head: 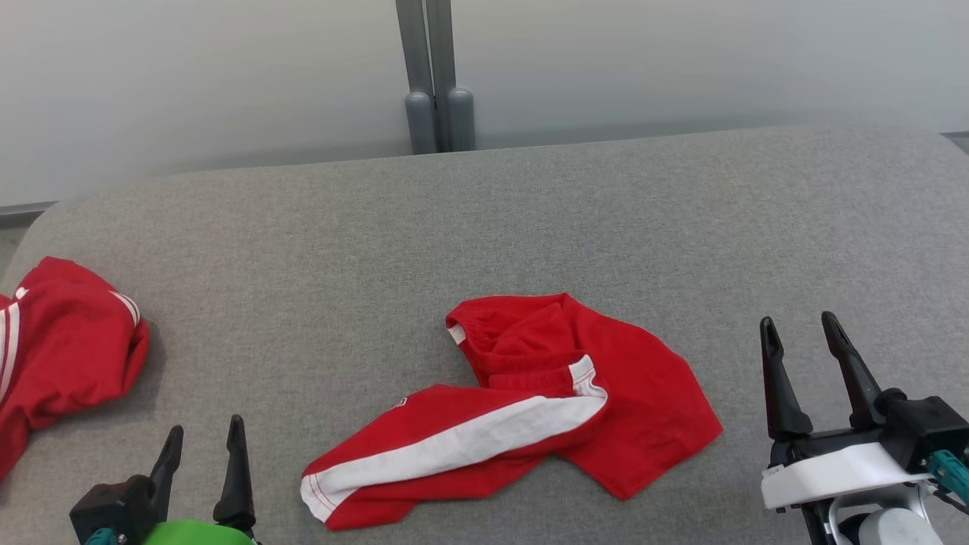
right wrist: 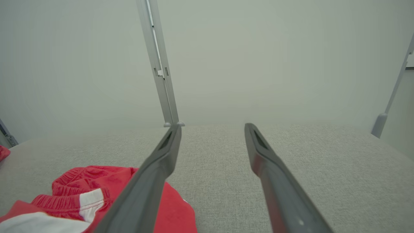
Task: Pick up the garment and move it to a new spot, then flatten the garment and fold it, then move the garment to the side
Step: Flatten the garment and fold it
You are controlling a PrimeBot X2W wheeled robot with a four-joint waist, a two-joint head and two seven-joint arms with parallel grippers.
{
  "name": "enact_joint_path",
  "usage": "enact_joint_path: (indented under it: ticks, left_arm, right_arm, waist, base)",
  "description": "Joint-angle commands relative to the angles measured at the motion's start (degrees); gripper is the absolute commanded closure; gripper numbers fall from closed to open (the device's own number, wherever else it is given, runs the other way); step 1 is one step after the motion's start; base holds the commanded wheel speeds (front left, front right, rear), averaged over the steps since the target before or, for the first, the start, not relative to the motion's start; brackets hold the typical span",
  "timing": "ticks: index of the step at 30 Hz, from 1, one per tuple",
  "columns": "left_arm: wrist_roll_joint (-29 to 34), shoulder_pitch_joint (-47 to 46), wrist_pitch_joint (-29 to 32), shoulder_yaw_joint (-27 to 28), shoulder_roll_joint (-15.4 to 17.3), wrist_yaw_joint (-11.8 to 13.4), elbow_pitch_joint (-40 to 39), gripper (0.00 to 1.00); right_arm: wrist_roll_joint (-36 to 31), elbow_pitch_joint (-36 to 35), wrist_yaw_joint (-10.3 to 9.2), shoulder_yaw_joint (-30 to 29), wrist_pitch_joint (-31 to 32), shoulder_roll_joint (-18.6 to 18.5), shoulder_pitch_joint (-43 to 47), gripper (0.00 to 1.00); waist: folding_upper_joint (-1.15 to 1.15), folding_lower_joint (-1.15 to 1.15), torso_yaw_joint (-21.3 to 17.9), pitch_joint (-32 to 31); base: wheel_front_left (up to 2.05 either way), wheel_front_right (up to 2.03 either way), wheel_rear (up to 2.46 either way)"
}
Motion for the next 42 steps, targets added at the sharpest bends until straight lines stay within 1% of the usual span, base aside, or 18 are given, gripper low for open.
enact_joint_path:
  ticks: [1,4,8,10,13,17,19,21,23,28,34,42]
  left_arm:
    - [1.6,-0.7,-1.0,0.7,-1.0,-0.5,0.8,0.0]
    - [5.2,-0.7,-1.9,2.9,-3.2,-1.5,2.4,0.0]
    - [14.2,1.3,-1.9,8.5,-8.4,-4.9,1.4,0.0]
    - [18.7,2.6,-1.9,11.6,-11.2,-7.4,0.5,0.0]
    - [24.3,4.5,-1.9,14.9,-15.1,-12.3,-0.5,0.0]
    - [28.6,5.8,-1.9,18.7,-19.2,-18.5,-0.1,0.0]
    - [30.3,6.1,-1.9,20.5,-20.7,-21.0,0.8,0.0]
    - [31.6,6.0,-1.9,22.5,-22.1,-22.9,1.4,0.0]
    - [32.9,5.7,-1.9,24.1,-23.1,-24.2,1.9,0.0]
    - [34.7,5.2,-1.9,27.0,-25.0,-26.0,2.2,0.0]
    - [35.6,4.7,-1.9,28.5,-26.1,-27.1,3.0,0.0]
    - [36.2,4.2,-1.9,29.2,-26.5,-27.5,4.0,0.0]
  right_arm:
    - [-0.4,-0.8,0.03,-0.2,-0.2,-0.5,0.4,0.0]
    - [-0.9,-1.7,0.03,-0.6,-0.2,-0.6,0.9,0.0]
    - [-1.4,-2.2,0.03,-1.4,-0.2,-0.5,1.6,0.0]
    - [-1.6,-2.3,0.03,-2.2,-0.2,-0.2,2.3,0.0]
    - [-1.7,-1.8,0.03,-3.2,-0.2,0.1,3.4,0.0]
    - [-2.1,0.1,0.03,-3.0,-0.2,0.5,4.7,0.0]
    - [-2.2,0.7,0.03,-3.0,-0.2,0.6,4.9,0.0]
    - [-2.1,1.2,0.03,-3.0,-0.2,0.8,5.2,0.0]
    - [-2.0,1.4,0.03,-2.8,-0.2,0.9,5.1,0.0]
    - [-1.8,1.9,0.03,-2.6,-0.2,1.1,4.8,0.0]
    - [-2.1,1.8,0.03,-2.5,-0.2,1.2,4.3,0.0]
    - [-2.0,2.1,0.03,-3.1,-0.2,1.2,3.9,0.0]
  waist:
    - [0.0,0.0,0.6,-0.6]
    - [0.0,0.0,1.0,-1.2]
    - [0.0,0.0,1.5,-2.2]
    - [0.0,0.0,1.7,-2.5]
    - [0.0,0.0,2.1,-3.0]
    - [0.0,0.0,2.5,-3.1]
    - [0.0,0.0,2.6,-3.2]
    - [0.0,0.0,2.6,-3.2]
    - [0.0,0.0,2.5,-3.2]
    - [0.0,0.0,2.3,-3.3]
    - [0.0,0.0,2.1,-3.2]
    - [0.0,0.0,2.2,-3.0]
  base:
    - [0.0,0.0,0.0]
    - [0.0,0.0,0.0]
    - [0.0,0.0,0.0]
    - [0.0,0.0,0.0]
    - [0.0,0.0,0.0]
    - [0.0,0.0,0.0]
    - [0.0,0.0,0.0]
    - [0.0,0.0,0.0]
    - [0.0,0.0,0.0]
    - [0.0,0.0,0.0]
    - [0.0,0.0,0.0]
    - [0.0,0.0,0.0]
